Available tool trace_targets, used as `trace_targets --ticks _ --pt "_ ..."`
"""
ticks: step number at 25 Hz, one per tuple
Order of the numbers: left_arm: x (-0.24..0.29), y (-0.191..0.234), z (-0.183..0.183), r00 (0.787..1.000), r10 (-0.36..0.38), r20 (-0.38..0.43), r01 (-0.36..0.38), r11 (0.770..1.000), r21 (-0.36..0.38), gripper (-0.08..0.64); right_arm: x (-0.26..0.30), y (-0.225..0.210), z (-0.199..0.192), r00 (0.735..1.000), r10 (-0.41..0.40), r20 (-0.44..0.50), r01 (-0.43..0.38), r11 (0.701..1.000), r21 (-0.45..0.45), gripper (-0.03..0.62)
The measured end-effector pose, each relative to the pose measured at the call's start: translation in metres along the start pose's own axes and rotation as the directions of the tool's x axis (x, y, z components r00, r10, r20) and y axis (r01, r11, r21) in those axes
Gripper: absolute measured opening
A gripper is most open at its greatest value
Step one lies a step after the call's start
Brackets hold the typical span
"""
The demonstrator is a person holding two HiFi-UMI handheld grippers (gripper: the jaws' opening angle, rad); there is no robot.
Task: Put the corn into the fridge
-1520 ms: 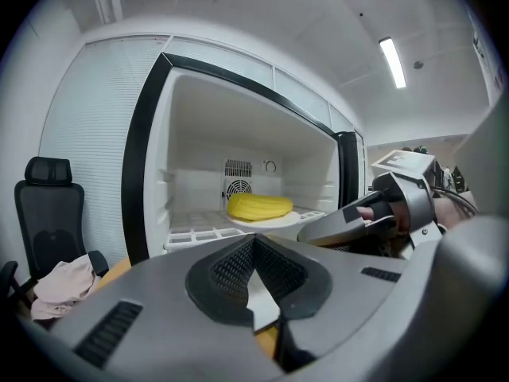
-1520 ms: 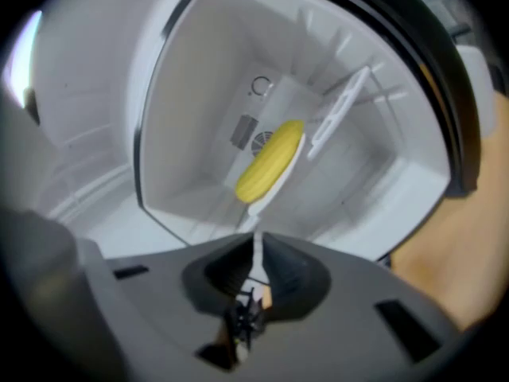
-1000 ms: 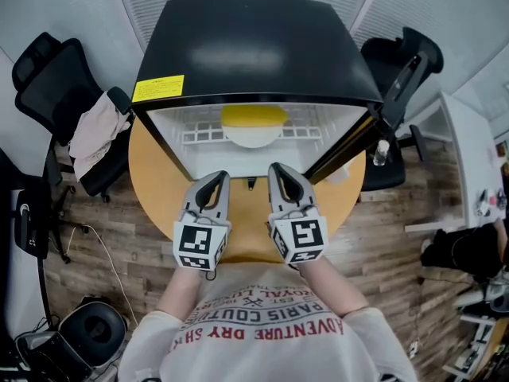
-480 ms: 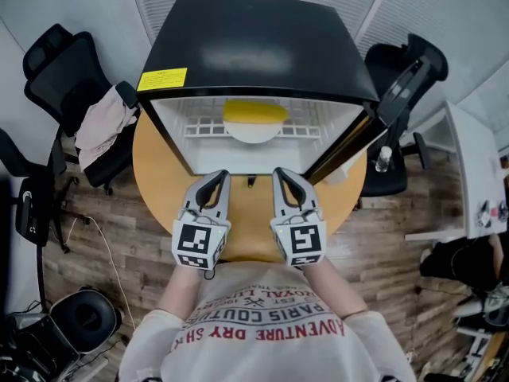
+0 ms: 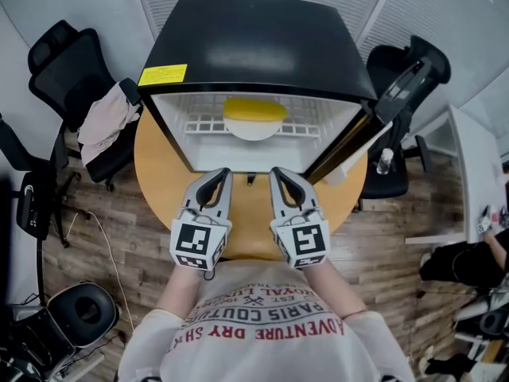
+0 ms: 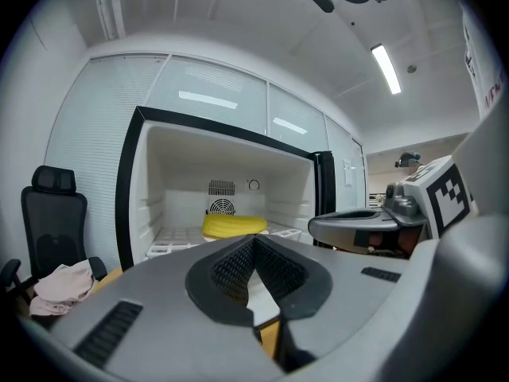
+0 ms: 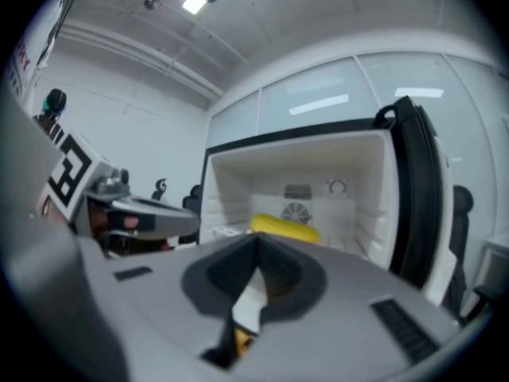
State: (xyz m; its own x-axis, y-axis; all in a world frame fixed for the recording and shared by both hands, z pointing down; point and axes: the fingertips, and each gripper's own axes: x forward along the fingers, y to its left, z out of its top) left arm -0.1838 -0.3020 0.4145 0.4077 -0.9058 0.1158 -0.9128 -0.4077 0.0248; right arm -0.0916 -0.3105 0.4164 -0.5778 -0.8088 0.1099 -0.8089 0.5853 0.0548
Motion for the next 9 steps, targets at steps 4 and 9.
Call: trace_targets --ticks 4,9 --pt "0.0 -0.002 0.004 1.0 -0.001 -0.001 0.001 1.0 0.0 0.025 -0.003 -0.003 0.011 1.0 -0.016 -0.017 0.017 0.999 0.034 0.029" --pt "0.0 0.001 0.004 1.0 0.012 0.0 -0.012 1.0 -0.007 0.025 -0.003 -0.002 0.012 1.0 0.004 0.005 -0.004 1.0 0.007 0.029"
